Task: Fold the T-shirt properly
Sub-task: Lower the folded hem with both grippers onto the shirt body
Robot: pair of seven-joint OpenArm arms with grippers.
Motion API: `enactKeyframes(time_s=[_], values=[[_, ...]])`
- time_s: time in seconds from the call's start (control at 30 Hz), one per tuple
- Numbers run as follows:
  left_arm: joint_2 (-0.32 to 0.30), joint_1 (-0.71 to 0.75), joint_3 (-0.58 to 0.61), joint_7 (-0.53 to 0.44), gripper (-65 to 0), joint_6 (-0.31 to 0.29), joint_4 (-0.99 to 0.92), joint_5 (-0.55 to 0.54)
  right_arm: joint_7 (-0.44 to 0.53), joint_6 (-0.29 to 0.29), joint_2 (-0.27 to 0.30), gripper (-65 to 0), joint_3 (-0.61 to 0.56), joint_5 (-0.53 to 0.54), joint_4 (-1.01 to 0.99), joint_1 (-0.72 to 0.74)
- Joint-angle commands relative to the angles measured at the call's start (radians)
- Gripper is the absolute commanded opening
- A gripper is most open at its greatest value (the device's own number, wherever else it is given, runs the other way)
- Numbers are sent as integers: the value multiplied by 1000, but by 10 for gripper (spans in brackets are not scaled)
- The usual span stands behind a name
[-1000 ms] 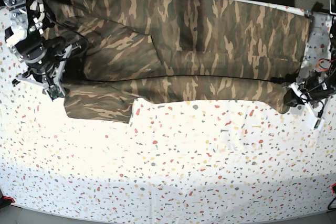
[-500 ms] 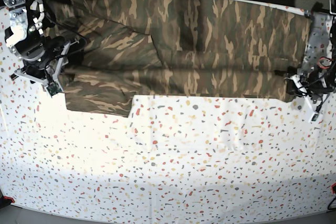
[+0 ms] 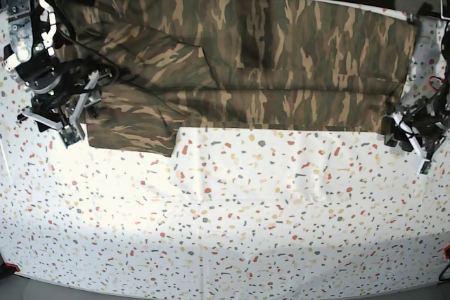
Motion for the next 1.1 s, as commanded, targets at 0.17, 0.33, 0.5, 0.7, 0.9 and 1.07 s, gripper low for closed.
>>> enactKeyframes(time_s=[0.17,0.33,0.5,0.7,0.9,1.07], values=[[22,-16,-11,46,-288,3,15,1,9,-5,17,-305,10,18,18,21],[56,-15,-11,46,-288,3,14,5,0,-5,17,-305,10,19,18,21],[58,-16,-11,50,-289,3,-24,5,-8,-4,17,-305,10,18,18,21],[59,-16,-11,49,-291,3,-43,4,-8,-5,17,-305,10,18,18,21],[58,-16,-11,49,-422,4,-43,3,-8,-5,17,-305,10,19,18,21],[58,-16,-11,50,-607,5,-43,-34,-8,-5,17,-306,10,18,18,21]])
